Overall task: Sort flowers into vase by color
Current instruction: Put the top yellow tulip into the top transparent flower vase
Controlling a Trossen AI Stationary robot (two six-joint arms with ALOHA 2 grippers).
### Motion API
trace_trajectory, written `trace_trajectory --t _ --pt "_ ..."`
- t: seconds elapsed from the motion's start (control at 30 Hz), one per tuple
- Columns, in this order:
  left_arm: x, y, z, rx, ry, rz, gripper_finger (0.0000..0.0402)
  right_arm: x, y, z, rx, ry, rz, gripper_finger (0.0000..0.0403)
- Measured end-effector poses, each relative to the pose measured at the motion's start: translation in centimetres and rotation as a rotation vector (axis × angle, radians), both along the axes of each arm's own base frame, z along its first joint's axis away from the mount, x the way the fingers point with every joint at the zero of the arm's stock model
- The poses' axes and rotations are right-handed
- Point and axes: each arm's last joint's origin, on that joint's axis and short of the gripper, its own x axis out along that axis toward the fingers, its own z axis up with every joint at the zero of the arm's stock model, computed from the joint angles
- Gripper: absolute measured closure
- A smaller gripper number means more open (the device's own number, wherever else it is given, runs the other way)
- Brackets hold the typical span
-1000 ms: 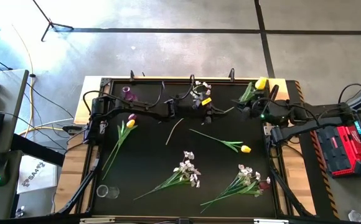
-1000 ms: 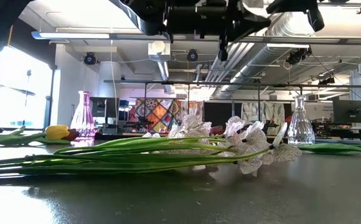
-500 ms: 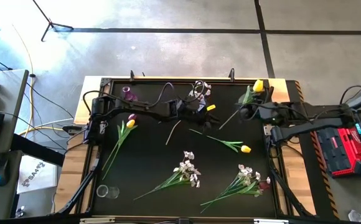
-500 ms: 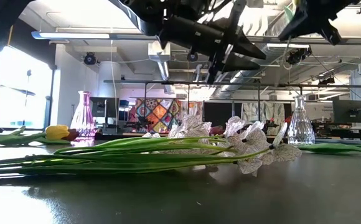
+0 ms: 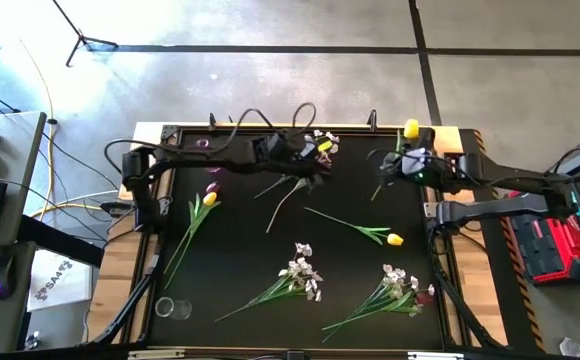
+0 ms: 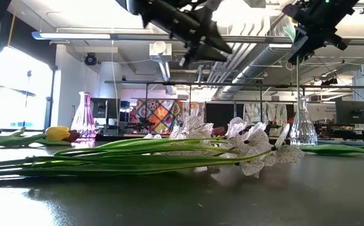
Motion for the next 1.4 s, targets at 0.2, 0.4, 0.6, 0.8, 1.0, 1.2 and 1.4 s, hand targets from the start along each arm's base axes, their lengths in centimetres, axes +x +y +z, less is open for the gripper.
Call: trace_trajectory --t 0.2,0.4,0.6,0.8,1.0,1.2,1.4 --pt "-1.3 0.5 0.4 0.056 0.094 0.005 0.0302 0.7 -1.6 2.2 -0.054 0.117 -0.057 0.0403" --pt "-1.8 0.4 -1.4 0.045 0.14 0.001 0.0302 1.2 -3.1 4.0 -0.103 0.222 -0.142 0.0403" --pt "-2.2 0.2 -3.1 0.014 0.185 0.001 0.0302 0.7 -4.4 6.0 -0.178 0.248 -0.256 0.0403" --pt "-2.2 -0.3 -3.2 0.015 0.188 -0.013 0.0302 0.4 -5.5 7.7 -0.247 0.204 -0.321 0.0403" --pt "-2.1 -0.4 -3.2 0.031 0.191 -0.027 0.0302 0.0 -6.7 8.1 -0.297 0.205 -0.405 0.0403" --pt "-2.1 -0.7 -3.3 0.056 0.196 -0.047 0.0302 -0.2 -7.7 6.5 -0.275 0.242 -0.468 0.0403" --pt "-2.3 -0.7 -3.8 0.052 0.212 -0.048 0.0302 0.2 -7.9 5.6 -0.228 0.215 -0.437 0.0403"
